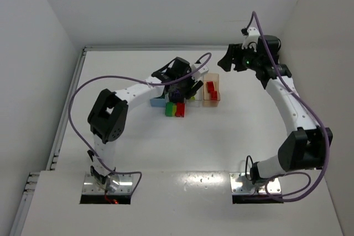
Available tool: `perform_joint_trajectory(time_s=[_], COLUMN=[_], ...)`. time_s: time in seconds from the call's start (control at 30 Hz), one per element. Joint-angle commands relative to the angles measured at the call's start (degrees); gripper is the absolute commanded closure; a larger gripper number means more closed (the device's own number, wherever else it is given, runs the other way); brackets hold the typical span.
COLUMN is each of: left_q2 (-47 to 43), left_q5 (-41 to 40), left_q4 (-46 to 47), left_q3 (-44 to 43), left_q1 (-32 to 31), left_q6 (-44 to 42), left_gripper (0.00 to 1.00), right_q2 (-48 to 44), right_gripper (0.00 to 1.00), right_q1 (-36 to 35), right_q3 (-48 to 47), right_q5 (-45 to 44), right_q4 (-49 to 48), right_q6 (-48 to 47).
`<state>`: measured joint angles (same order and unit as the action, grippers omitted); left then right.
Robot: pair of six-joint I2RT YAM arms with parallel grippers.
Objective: Sort the legos into containers by color
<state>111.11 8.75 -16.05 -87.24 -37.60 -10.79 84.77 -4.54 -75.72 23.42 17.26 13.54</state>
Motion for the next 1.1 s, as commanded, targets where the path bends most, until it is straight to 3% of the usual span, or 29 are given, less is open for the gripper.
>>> perform_joint_trajectory(time_s=[0.0, 0.1, 0.27, 0.3, 0.47, 0.5, 0.6, 0.63, 0.73, 0.77, 0.83, 0.9, 0.97, 1.0, 1.03, 1.07], left_q2=[3.13, 5.34, 7.28, 7.28, 4.56, 3.77, -0.62, -2.37, -12.03, -17.10, -20.92, -25.74, -28.74, -29.89, -31.55, -32.18], left_q5=[0.56, 0.56, -1.20, -1.20, -0.67, -0.67, 0.65, 1.87, 4.68, 6.09, 8.46, 8.47, 9.09, 9.78, 9.79, 11.18], left_q4=[2.34, 2.34, 2.34, 2.34, 2.34, 2.34, 2.34, 2.34, 2.34, 1.73, -3.94, -7.40, -10.57, -11.88, -13.20, -15.13], left_q3=[-4.68, -7.23, -9.70, -9.70, -7.96, -7.42, -3.91, -2.42, 5.57, 9.33, 11.65, 16.02, 19.72, 22.70, 23.95, 25.18], left_q1=[0.43, 0.43, 0.43, 0.43, 1.56, 1.57, 2.09, 2.10, 2.10, 2.10, 2.10, 2.10, 2.10, 2.10, 2.10, 2.62], left_q6=[1.29, 0.77, 0.77, 0.77, 2.78, 3.31, 2.79, 1.74, -0.37, -1.59, -3.17, -4.76, -7.66, -9.58, -13.69, -15.56], left_gripper=[0.56, 0.39, 0.29, 0.23, 0.15, 0.00, 0.00, 0.10, 0.27, 0.39, 0.57, 0.68, 0.69, 0.66, 0.61, 0.47], right_q2=[-1.79, -2.51, -3.03, -3.03, -3.03, -3.03, -3.64, -3.65, -5.58, -5.58, -5.58, -4.45, -3.30, -2.51, -2.51, -2.51], right_gripper=[0.26, 0.26, 0.26, 0.26, 0.26, 0.26, 0.26, 0.26, 0.26, 0.26, 0.28, 0.29, 0.31, 0.31, 0.31, 0.31], right_q1=[0.84, 1.46, 2.51, 2.51, 2.51, 2.51, 2.51, 2.51, 1.99, 1.46, 1.46, 0.84, -0.47, -0.47, -1.69, -1.70], right_q3=[2.85, 4.79, 6.55, 7.08, 8.22, 8.92, 10.32, 10.33, 12.00, 12.61, 13.93, 13.94, 13.94, 13.94, 14.55, 15.33], right_q5=[-0.22, -0.22, 2.15, 2.68, 9.18, 10.14, 11.47, 14.00, 17.52, 21.10, 23.77, 25.18, 27.19, 27.21, 27.73, 27.12], right_q4=[2.78, 2.78, 2.17, 2.17, 2.16, 2.17, 2.78, 2.78, 2.78, 4.26, 4.28, 6.28, 7.44, 7.44, 7.44, 6.92], right_q6=[0.79, 0.79, 0.79, 0.79, 0.08, -0.44, -1.14, -1.15, -3.60, -5.61, -6.24, -7.12, -8.00, -8.79, -8.79, -8.79])
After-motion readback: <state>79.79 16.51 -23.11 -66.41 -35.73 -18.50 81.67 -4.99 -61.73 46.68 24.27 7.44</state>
